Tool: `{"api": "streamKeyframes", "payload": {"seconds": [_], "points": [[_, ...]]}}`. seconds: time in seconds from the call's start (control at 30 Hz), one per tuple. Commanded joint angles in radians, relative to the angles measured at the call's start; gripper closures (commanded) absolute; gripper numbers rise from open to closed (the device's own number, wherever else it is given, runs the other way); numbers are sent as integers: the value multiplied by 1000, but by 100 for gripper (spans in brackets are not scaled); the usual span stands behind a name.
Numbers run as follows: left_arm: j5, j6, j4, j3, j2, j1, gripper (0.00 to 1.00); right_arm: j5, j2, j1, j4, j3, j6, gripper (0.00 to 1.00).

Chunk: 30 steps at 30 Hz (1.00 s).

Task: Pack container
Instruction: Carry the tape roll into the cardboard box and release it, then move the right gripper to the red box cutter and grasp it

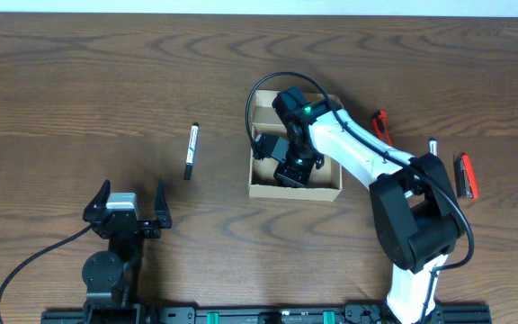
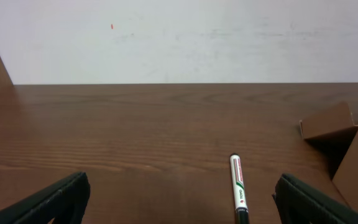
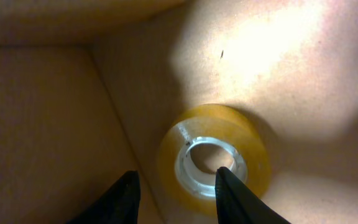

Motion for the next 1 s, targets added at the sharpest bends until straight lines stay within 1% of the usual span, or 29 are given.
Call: {"api": "streamKeyframes", "payload": {"seconds": [0.0, 0.07, 0.1, 0.13, 0.17, 0.2, 0.23, 0.3, 0.37, 0.4, 0.43, 0.47, 0.5, 0.57, 0.63, 0.7, 0.77, 0.8, 0.9, 0.97], "points": [[-33, -11, -58, -11, -7, 4, 5, -8, -111, -14, -2, 47, 38, 63], [-33, -11, -58, -11, -7, 4, 5, -5, -176, -28, 19, 64, 74, 61], [-33, -11, -58, -11, -7, 4, 5, -5, -219, -39, 37, 74, 108, 56], [-33, -11, -58, -11, -7, 4, 5, -5, -253, -51, 56, 81, 145, 48], [-33, -11, -58, -11, -7, 4, 5, -6, -294, -66, 73, 89, 196, 37], [-33, -11, -58, -11, -7, 4, 5, -16, -326, -79, 91, 93, 240, 34], [-33, -11, -58, -11, -7, 4, 5, -31, -365, -92, 109, 96, 276, 34], [-33, -11, -58, -11, -7, 4, 5, -45, -430, -117, 131, 96, 297, 34], [-33, -11, -58, -11, -7, 4, 5, -6, -475, -145, 155, 96, 322, 34], [-33, -11, -58, -11, -7, 4, 5, 77, -494, -164, 176, 96, 418, 32], [-33, -11, -58, -11, -7, 4, 5, 196, -507, -183, 188, 97, 546, 30], [-33, -11, -58, -11, -7, 4, 5, 283, -512, -200, 185, 100, 629, 27], [-33, -11, -58, -11, -7, 4, 5, 353, -513, -225, 164, 111, 700, 18], [-32, -11, -58, -11, -7, 4, 5, 319, -502, -276, 124, 135, 703, 13], [-29, -11, -58, -11, -7, 4, 5, 225, -480, -324, 94, 161, 649, 6], [-29, -11, -58, -11, -7, 4, 5, 201, -441, -363, 32, 212, 637, 5], [-25, -11, -58, -11, -7, 4, 5, 200, -381, -402, -61, 301, 640, 8], [-22, -11, -58, -11, -7, 4, 5, 200, -327, -430, -143, 376, 640, 9], [-19, -11, -57, -11, -7, 4, 5, 201, -221, -473, -286, 514, 626, 10], [-18, -12, -57, -11, -7, 3, 5, 201, -143, -495, -360, 592, 606, 9]]}}
